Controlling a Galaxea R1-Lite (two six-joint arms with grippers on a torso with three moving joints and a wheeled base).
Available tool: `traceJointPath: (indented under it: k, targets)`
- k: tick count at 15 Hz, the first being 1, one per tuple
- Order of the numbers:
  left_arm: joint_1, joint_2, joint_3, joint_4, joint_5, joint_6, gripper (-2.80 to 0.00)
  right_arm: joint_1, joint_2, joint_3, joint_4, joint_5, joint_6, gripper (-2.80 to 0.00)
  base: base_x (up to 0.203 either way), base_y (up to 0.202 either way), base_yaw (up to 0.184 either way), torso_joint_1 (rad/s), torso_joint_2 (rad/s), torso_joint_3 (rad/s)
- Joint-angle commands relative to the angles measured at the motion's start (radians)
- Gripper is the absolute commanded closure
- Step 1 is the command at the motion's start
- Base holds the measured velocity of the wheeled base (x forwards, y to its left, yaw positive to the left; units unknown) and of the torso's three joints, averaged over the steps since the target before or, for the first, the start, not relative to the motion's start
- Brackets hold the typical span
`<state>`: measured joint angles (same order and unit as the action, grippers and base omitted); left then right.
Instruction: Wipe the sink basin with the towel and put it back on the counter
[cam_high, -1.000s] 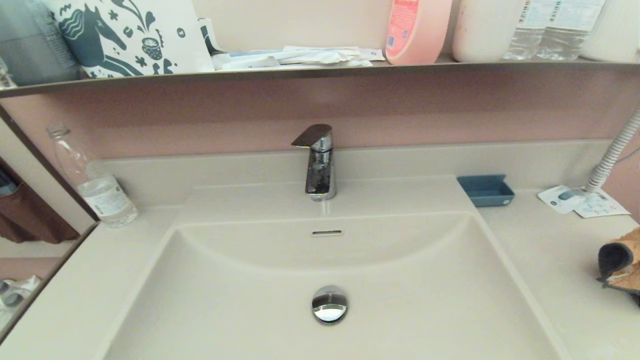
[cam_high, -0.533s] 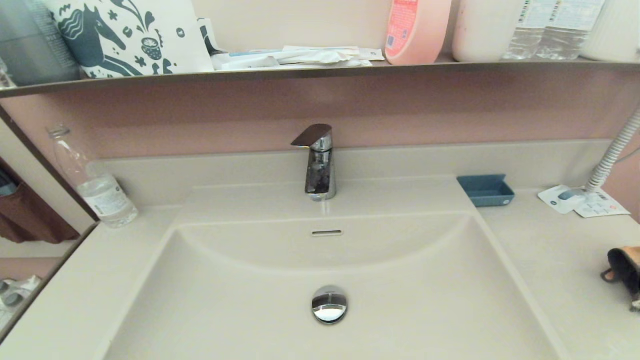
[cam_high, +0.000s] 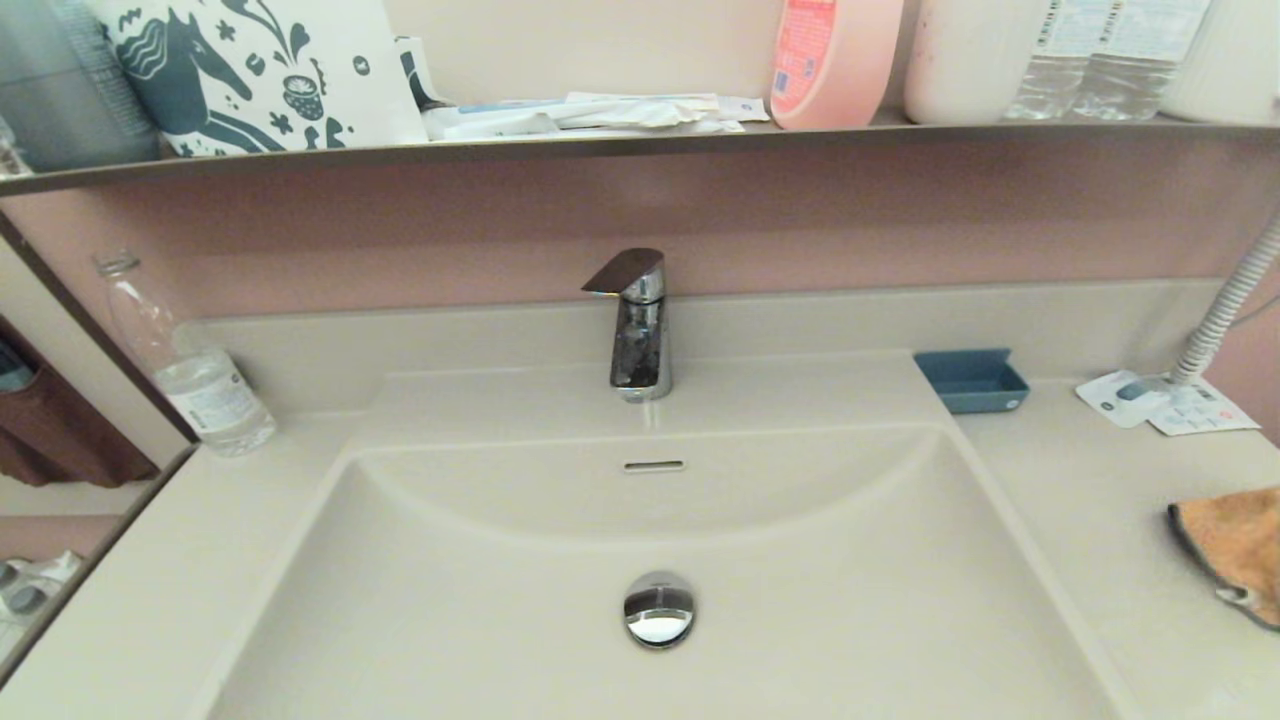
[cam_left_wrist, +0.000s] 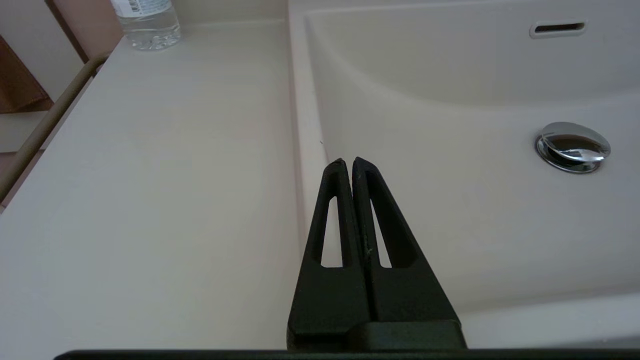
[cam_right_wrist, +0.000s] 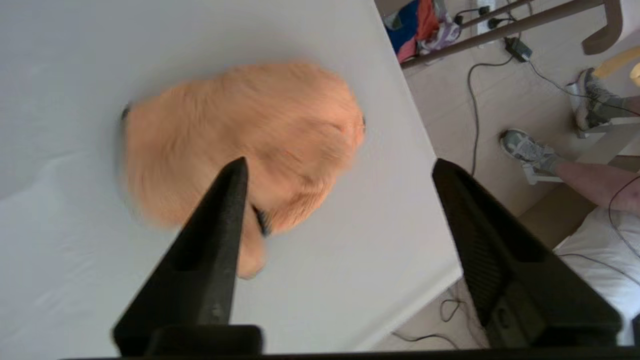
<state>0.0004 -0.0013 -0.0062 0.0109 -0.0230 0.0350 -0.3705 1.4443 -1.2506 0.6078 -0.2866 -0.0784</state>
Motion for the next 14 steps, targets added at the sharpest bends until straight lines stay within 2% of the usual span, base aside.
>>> traceJointPath:
  k: [1, 2, 5, 11, 14]
  targets:
    - [0.001, 0.001, 0.000, 0.000, 0.000, 0.000, 0.00, 0.039, -0.009, -0.053, 0.067, -0.002, 0.019, -2.80, 0.000, 0.000, 0.000, 0.000, 0.00, 0.000]
    - [0.000, 0.001, 0.000, 0.000, 0.000, 0.000, 0.00, 0.053, -0.018, -0.052, 0.078, -0.002, 0.026, 0.00, 0.000, 0.000, 0.000, 0.000, 0.00, 0.000]
    - [0.001, 0.001, 0.000, 0.001, 0.000, 0.000, 0.00, 0.102, -0.050, -0.046, 0.125, 0.016, 0.091, 0.00, 0.000, 0.000, 0.000, 0.000, 0.00, 0.000]
    - [0.001, 0.001, 0.000, 0.001, 0.000, 0.000, 0.00, 0.157, -0.331, -0.031, 0.280, 0.315, 0.118, 0.00, 0.000, 0.000, 0.000, 0.000, 0.00, 0.000]
    - [0.001, 0.001, 0.000, 0.000, 0.000, 0.000, 0.00, 0.195, -0.567, 0.018, 0.356, 0.369, 0.131, 0.00, 0.000, 0.000, 0.000, 0.000, 0.00, 0.000]
